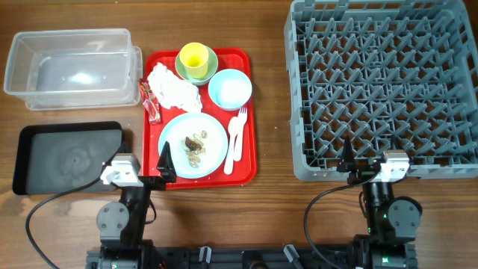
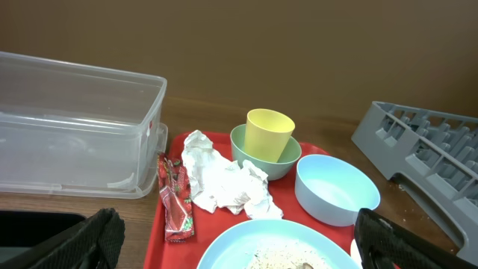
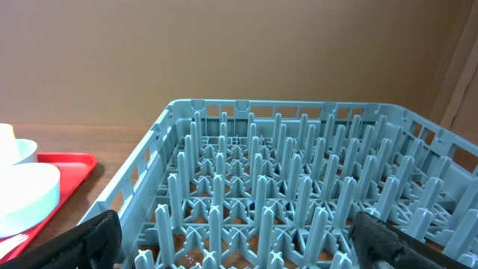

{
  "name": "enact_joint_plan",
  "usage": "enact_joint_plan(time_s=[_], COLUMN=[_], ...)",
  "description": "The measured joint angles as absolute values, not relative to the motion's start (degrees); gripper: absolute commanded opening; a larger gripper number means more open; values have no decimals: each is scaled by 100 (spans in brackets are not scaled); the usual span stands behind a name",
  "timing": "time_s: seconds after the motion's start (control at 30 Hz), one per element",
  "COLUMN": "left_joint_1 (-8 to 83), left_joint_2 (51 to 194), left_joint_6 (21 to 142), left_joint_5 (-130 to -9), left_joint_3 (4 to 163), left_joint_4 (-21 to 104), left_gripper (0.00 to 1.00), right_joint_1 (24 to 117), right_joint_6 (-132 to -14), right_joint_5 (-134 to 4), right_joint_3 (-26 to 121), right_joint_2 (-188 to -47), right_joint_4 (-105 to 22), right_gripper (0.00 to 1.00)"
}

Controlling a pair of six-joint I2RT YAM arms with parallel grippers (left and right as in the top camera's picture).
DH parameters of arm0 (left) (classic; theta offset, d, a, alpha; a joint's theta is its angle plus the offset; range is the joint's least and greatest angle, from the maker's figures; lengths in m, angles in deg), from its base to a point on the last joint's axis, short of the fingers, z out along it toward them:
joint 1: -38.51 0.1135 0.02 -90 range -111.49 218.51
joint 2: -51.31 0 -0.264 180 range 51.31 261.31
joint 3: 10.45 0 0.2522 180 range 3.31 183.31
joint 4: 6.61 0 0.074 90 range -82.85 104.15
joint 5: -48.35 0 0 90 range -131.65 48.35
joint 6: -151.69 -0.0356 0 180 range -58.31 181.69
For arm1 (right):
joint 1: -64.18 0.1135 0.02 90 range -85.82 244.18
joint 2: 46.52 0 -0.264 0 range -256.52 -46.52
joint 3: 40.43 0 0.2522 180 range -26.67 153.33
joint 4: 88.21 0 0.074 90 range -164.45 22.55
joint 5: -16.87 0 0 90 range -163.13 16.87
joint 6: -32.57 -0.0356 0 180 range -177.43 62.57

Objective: Sort waste into correct bins and load items into the dishwasher rack

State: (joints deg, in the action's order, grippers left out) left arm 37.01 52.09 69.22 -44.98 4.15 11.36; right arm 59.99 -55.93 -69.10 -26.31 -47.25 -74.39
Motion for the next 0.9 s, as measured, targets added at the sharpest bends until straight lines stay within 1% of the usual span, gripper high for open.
enact_joint_plan(time_s=[0.8,0.9], left_joint_1=[3701,3701], left_joint_2=[5209,5211], left_joint_6=[6922,6959], left_joint_5=[-4498,-4549], left_joint_3=[415,409], left_joint_4=[1136,972], left_gripper=[100,100], right_joint_1=[5999,5999], right_joint_6=[-5593,-5593], right_joint_5=[-6910,-6910], right_joint_3=[-2631,-2631], right_joint_2=[-4725,-4725], right_joint_4=[-7439,-7439], right_gripper=[100,100])
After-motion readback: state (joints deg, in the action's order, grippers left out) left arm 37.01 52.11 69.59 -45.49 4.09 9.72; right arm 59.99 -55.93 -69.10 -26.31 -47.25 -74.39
